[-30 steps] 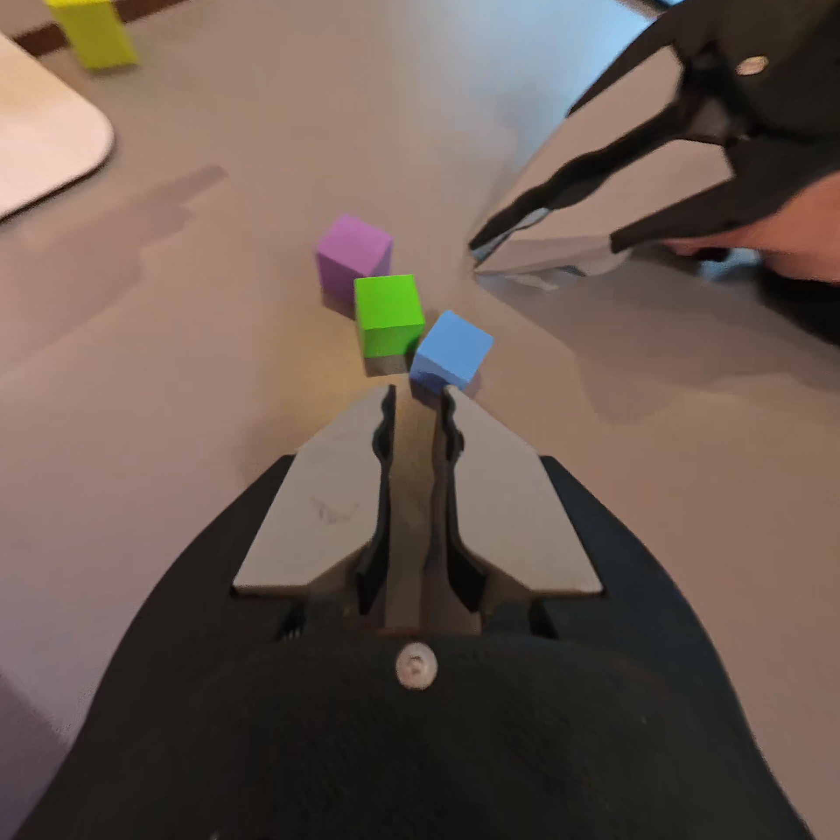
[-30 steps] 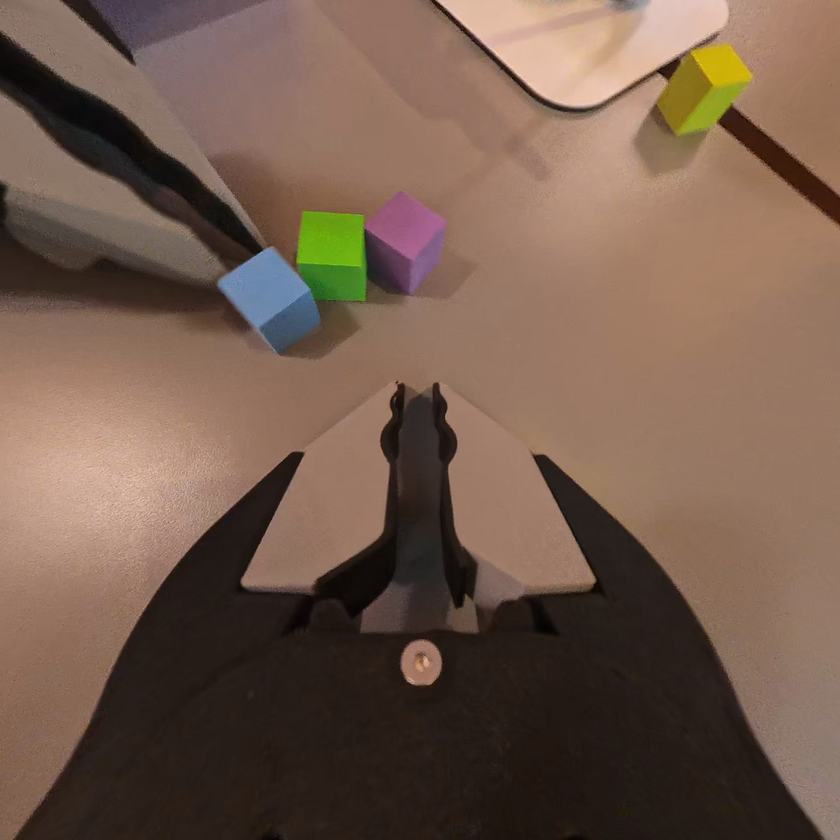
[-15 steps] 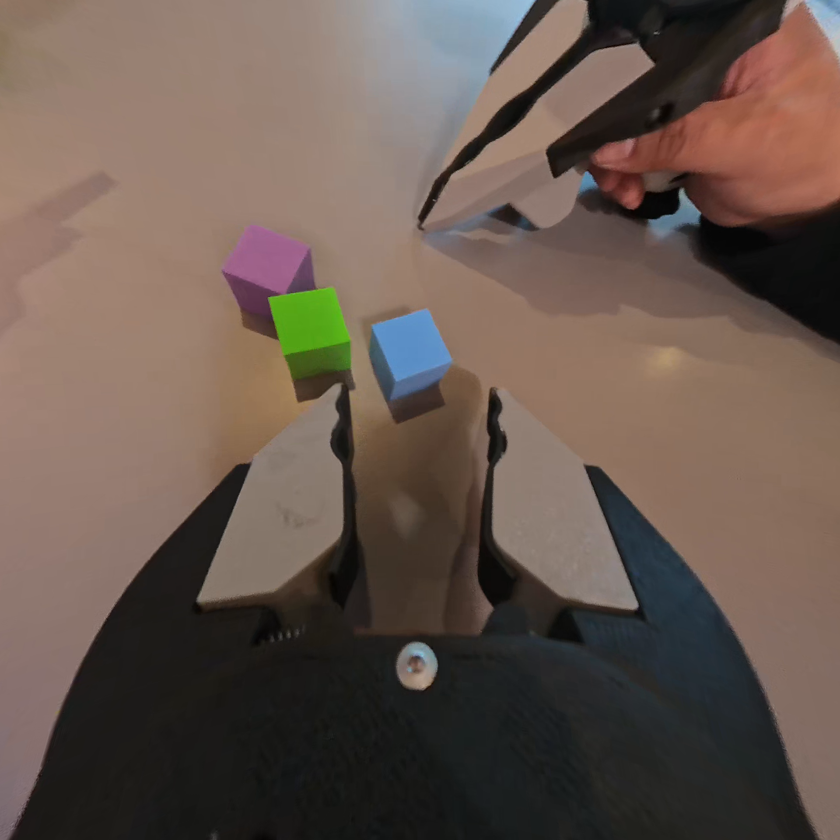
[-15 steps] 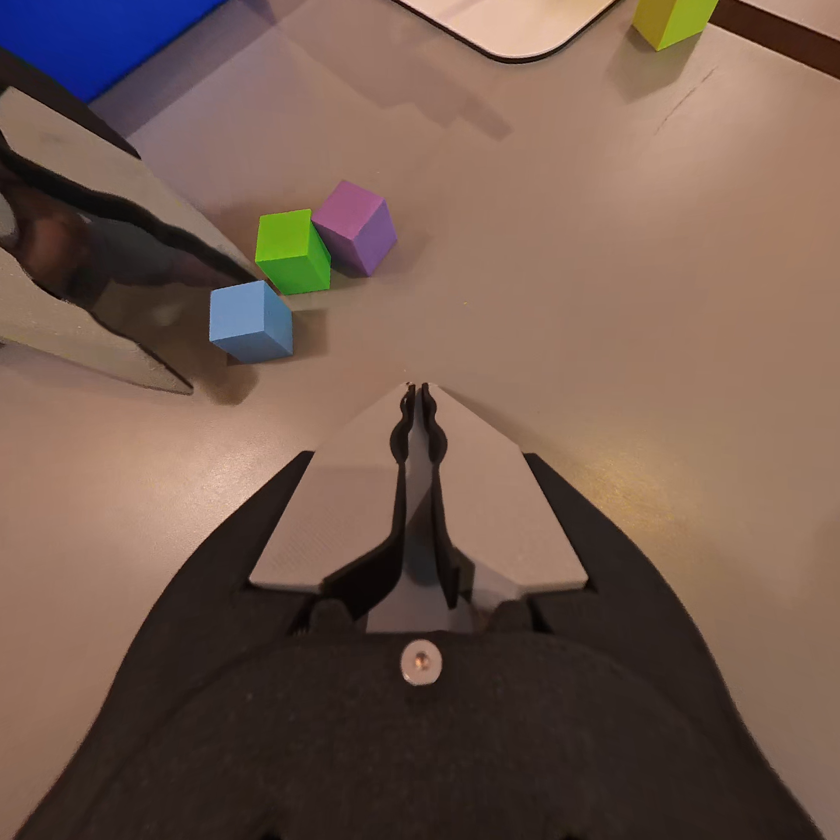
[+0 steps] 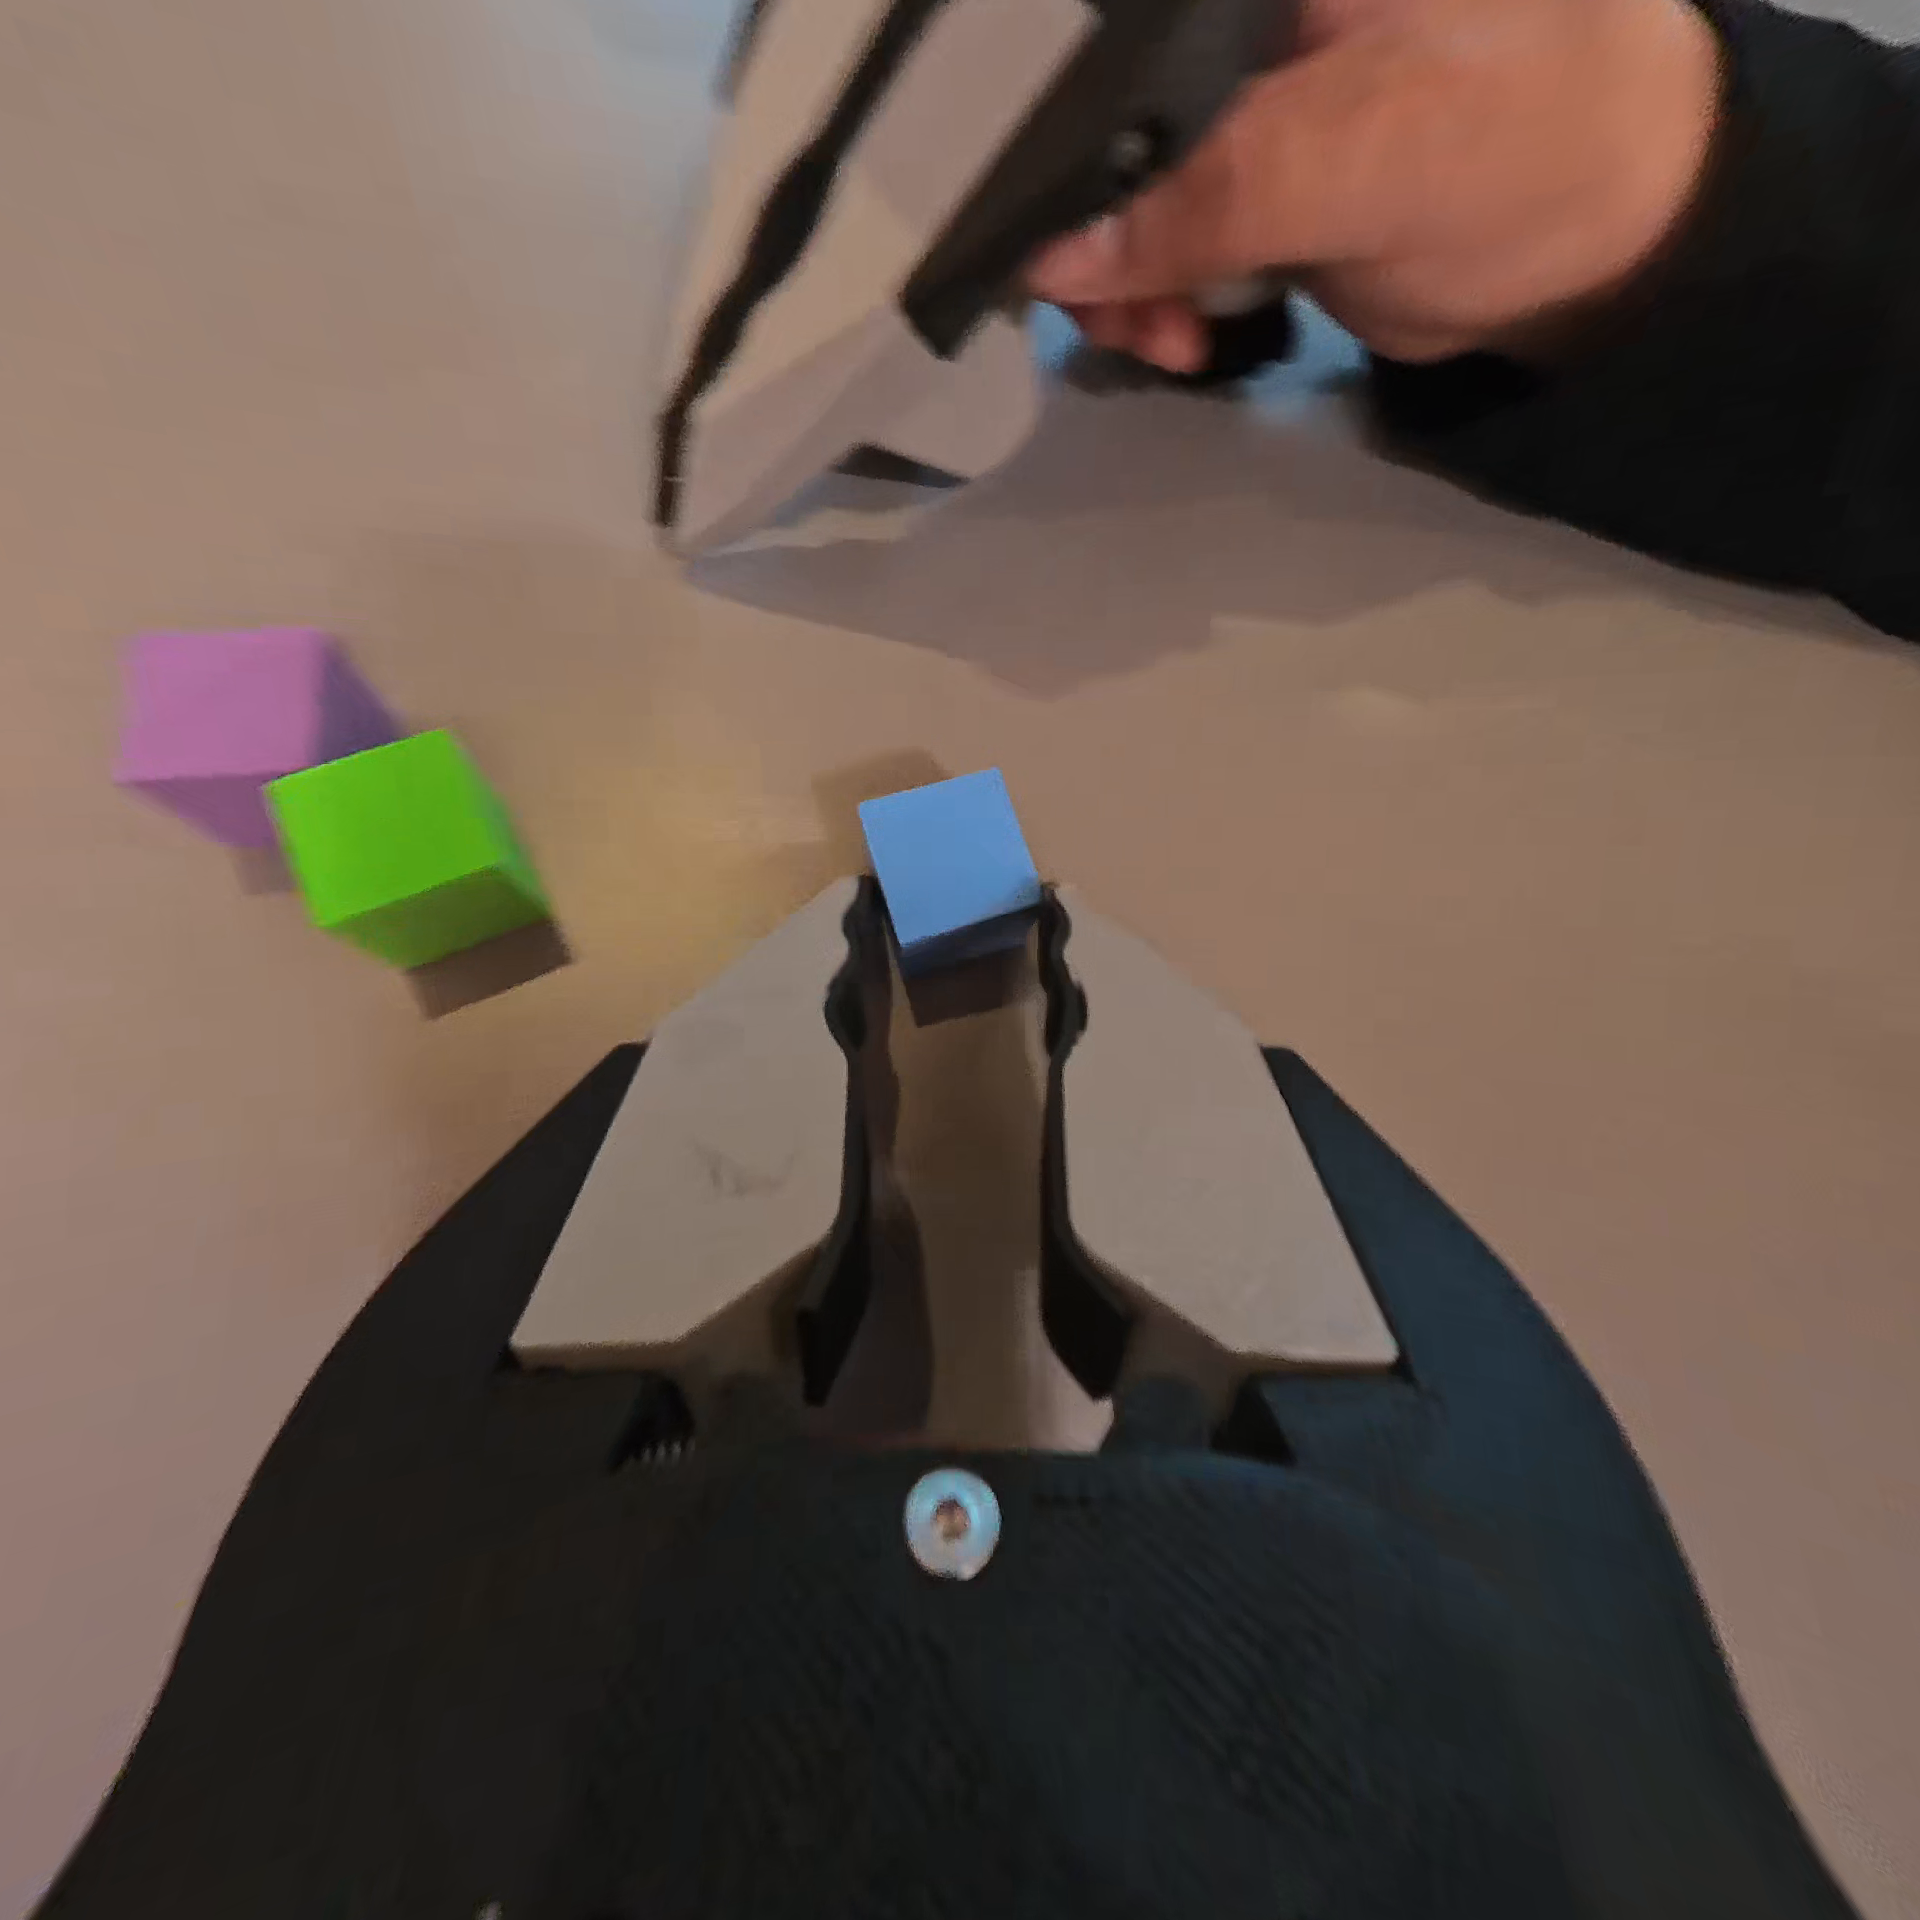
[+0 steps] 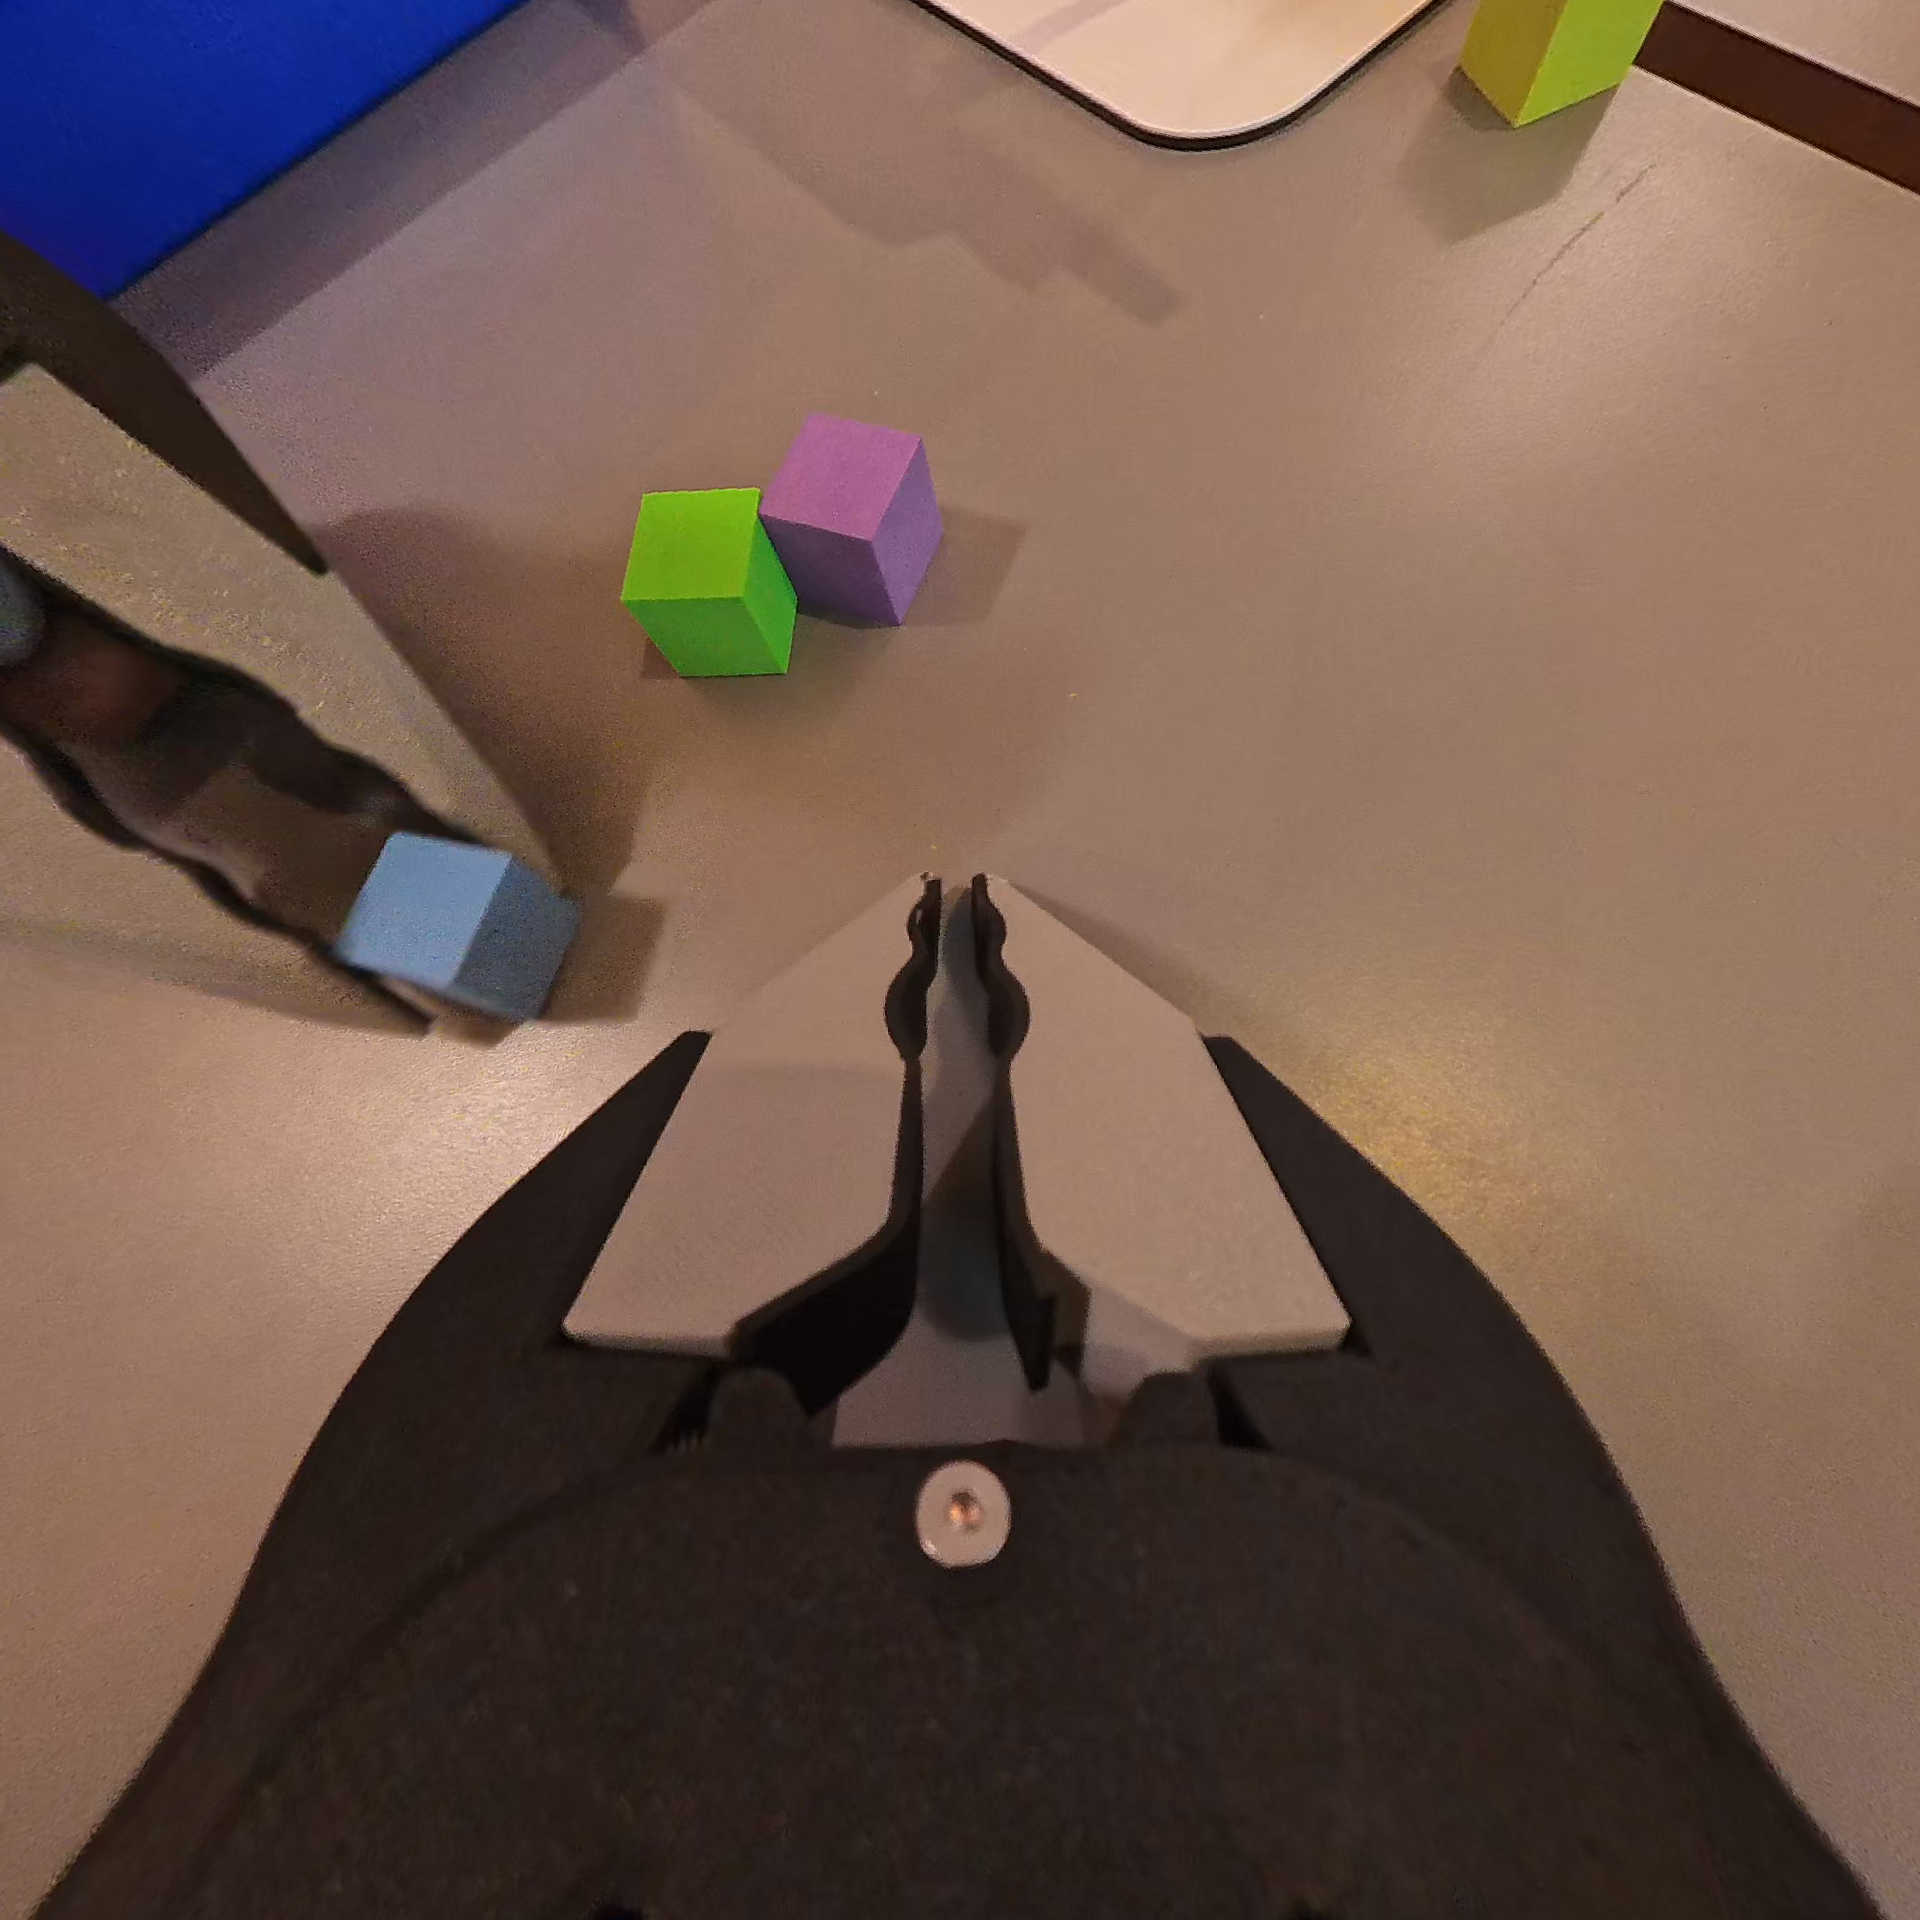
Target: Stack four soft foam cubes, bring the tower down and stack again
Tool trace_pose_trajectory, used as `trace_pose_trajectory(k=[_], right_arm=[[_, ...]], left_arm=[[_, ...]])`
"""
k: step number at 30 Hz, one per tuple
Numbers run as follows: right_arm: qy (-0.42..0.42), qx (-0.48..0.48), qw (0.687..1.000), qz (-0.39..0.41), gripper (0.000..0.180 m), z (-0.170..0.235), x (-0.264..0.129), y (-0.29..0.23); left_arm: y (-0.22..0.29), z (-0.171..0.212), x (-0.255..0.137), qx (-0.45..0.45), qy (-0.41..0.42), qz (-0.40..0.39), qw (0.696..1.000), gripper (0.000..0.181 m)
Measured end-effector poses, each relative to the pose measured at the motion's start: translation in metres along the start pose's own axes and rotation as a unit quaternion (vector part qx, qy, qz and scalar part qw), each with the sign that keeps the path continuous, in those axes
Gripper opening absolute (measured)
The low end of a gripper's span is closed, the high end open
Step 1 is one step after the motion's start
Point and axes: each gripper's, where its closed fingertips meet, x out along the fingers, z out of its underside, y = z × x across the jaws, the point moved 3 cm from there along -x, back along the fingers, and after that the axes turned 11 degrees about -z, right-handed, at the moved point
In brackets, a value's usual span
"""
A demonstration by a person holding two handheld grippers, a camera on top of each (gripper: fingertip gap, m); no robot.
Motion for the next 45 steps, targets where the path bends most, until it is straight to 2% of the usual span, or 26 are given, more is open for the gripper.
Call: trace_pose_trajectory(k=[4,6,10,13,20,28,33,36,41,43,45], right_arm=[[-0.001,-0.004,1.000,-0.001,0.005,0.000,0.000,-0.001],[-0.001,-0.006,1.000,0.000,0.005,0.000,0.000,-0.001],[-0.001,-0.007,1.000,-0.001,0.006,0.000,0.000,-0.001],[-0.001,-0.004,1.000,-0.004,0.006,0.000,0.000,-0.002],[0.000,0.000,1.000,-0.015,0.007,-0.001,0.001,-0.002],[-0.002,-0.011,1.000,-0.008,0.008,-0.001,0.001,-0.003],[-0.002,-0.010,1.000,-0.010,0.009,-0.001,0.001,-0.003],[-0.002,-0.008,1.000,-0.012,0.009,-0.001,0.001,-0.003],[-0.001,-0.008,1.000,-0.014,0.010,-0.001,0.001,-0.003],[-0.002,-0.009,1.000,-0.014,0.010,-0.001,0.001,-0.003],[-0.002,-0.011,1.000,-0.012,0.010,-0.001,0.001,-0.003]], left_arm=[[0.037,0.016,-0.018,0.070,-0.017,0.156,0.985,0.029],[0.043,0.020,-0.022,0.096,-0.022,0.190,0.977,0.029],[0.028,0.015,-0.015,0.144,-0.009,0.159,0.977,0.028],[0.024,0.012,-0.011,0.138,-0.012,0.166,0.976,0.029],[0.025,0.013,-0.010,0.196,0.005,0.124,0.973,0.029],[0.028,0.015,-0.012,0.214,0.012,0.116,0.970,0.032],[0.026,0.014,-0.012,0.205,0.012,0.112,0.972,0.045],[0.023,0.013,-0.014,0.191,0.020,0.105,0.976,0.068],[0.014,0.001,-0.036,0.130,0.089,0.128,0.979,0.069],[0.007,-0.011,-0.053,0.079,0.156,0.145,0.974,0.064],[-0.015,-0.028,-0.063,0.020,0.227,0.110,0.968,0.053]])
